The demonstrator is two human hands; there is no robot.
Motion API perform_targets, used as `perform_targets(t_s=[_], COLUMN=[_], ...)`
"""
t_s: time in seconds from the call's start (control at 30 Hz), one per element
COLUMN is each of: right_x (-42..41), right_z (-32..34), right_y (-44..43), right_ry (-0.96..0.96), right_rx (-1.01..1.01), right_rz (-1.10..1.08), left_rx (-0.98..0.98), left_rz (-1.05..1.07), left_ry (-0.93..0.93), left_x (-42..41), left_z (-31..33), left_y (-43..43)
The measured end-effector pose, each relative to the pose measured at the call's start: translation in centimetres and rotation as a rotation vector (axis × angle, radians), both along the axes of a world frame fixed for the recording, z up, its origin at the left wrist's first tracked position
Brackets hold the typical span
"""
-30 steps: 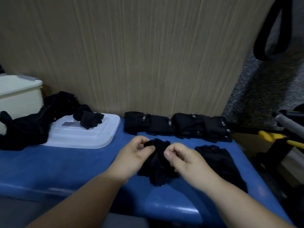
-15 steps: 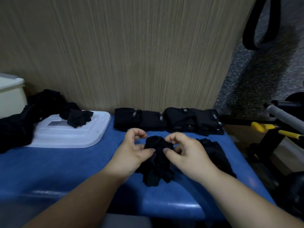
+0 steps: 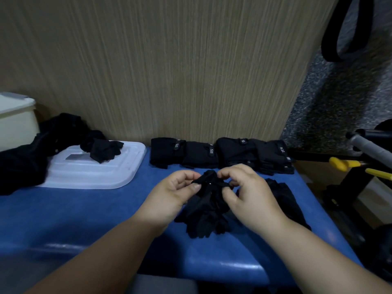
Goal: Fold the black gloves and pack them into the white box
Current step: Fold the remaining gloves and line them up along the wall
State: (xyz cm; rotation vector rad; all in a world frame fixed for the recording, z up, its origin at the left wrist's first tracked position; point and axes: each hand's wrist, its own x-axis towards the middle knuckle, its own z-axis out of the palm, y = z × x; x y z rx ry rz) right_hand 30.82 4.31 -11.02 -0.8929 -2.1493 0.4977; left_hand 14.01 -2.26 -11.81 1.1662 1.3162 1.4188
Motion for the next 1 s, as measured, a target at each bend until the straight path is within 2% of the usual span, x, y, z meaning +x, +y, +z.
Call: perform_targets(t_s=[0.17, 0.37, 0.53, 0.7, 0.87, 1.0], right_x=[-0.1, -0.1, 0.4, 0.7, 0.5, 0.2], right_z=[0.3, 0.8, 1.2, 1.5, 1.1, 1.2], right_y=[-0.2, -0.4, -0.1, -0.2, -0.4, -0.5], right_ry=[0.101, 0.168, 0.171, 0.178, 0.282, 0.287], right_rx=[-0.067, -0.175, -0.324, -0.481, -0.695, -0.676], right_rz=[0.044, 0.101, 0.232, 0.378, 0.475, 0.479], left_rx=[-0.041, -0.041, -0.075, -0.134, -0.151, -0.169], left_rz=[-0.002, -0.058, -0.193, -0.249, -0.269, -0.283], left_ry=[-0.019, -0.299, -0.418, -0.445, -0.416, -0.417], left_x=[-0.7, -0.8, -1.3, -1.6, -1.5, -1.4], left_z=[-0.2, -0.3, -0.4, 0.0, 0.4, 0.6], left_y=[0.0, 0.0, -0.3, -0.7, -0.8, -0.9])
